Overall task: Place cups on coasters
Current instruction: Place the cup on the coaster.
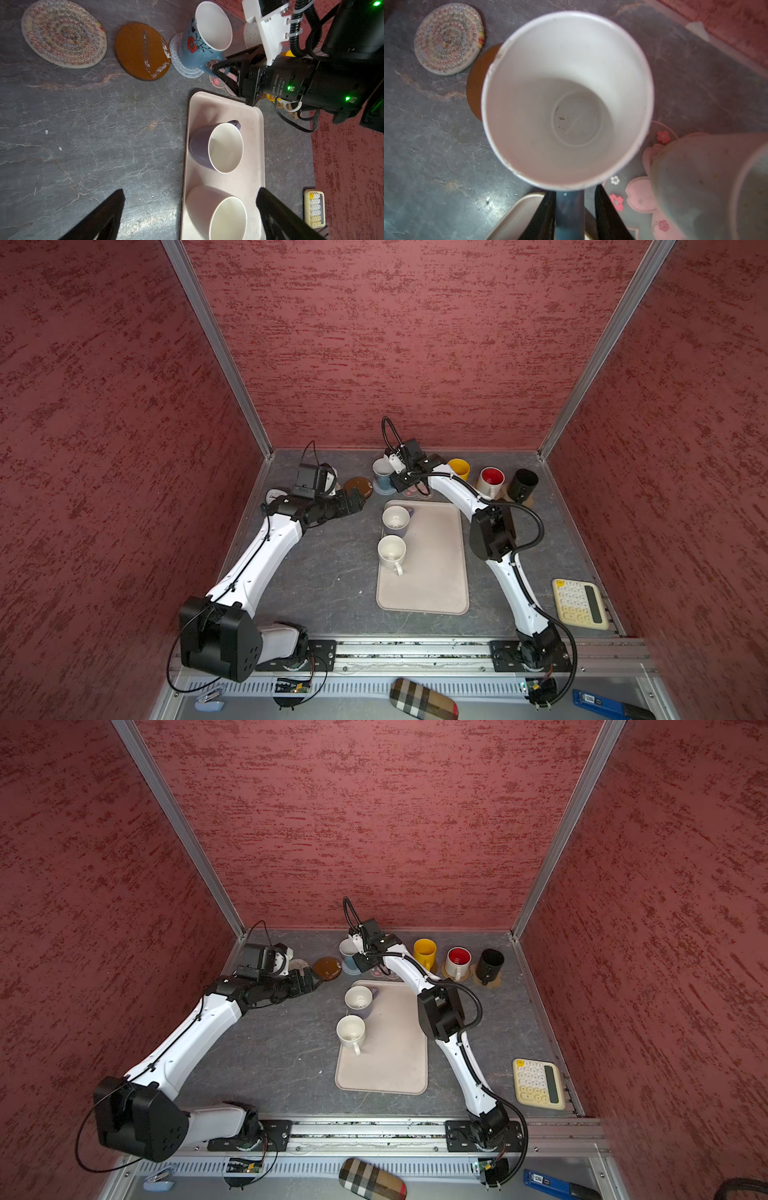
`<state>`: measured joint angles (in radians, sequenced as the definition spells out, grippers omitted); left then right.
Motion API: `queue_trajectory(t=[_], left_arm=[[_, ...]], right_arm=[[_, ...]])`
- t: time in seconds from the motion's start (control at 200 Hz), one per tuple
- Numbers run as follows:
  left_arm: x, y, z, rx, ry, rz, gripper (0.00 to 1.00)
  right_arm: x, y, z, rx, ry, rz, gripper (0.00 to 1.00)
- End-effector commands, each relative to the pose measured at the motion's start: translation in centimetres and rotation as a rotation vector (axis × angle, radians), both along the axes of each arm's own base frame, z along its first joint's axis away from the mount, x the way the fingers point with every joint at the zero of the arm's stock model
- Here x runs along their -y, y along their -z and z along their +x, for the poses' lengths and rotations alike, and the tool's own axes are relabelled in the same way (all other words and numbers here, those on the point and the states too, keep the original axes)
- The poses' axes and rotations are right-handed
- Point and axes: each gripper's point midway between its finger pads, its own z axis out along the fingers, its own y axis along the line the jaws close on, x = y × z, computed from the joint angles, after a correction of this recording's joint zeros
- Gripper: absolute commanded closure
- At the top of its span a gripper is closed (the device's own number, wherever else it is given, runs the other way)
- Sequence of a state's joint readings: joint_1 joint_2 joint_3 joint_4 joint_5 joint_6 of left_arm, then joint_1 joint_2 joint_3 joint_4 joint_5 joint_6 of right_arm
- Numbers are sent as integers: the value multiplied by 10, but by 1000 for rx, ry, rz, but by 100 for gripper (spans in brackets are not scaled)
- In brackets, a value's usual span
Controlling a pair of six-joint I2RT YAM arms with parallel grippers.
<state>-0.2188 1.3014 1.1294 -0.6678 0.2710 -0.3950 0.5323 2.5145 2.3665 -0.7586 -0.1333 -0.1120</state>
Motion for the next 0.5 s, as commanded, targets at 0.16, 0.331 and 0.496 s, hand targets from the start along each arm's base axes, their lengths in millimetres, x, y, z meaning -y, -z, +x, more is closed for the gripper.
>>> queue_trajectory(t=[0.16,0.331,0.496], left_arm=[[4,-10,0,40,22,-3,0],[5,-9,-4,31,29,3,0],[5,1,-10,9,48,45,1]], right_arm=[[-5,-32,9,75,-11,43,45],[-3,-55,10,110,1,55,35],[-1,-85,6,148,23,103,32]])
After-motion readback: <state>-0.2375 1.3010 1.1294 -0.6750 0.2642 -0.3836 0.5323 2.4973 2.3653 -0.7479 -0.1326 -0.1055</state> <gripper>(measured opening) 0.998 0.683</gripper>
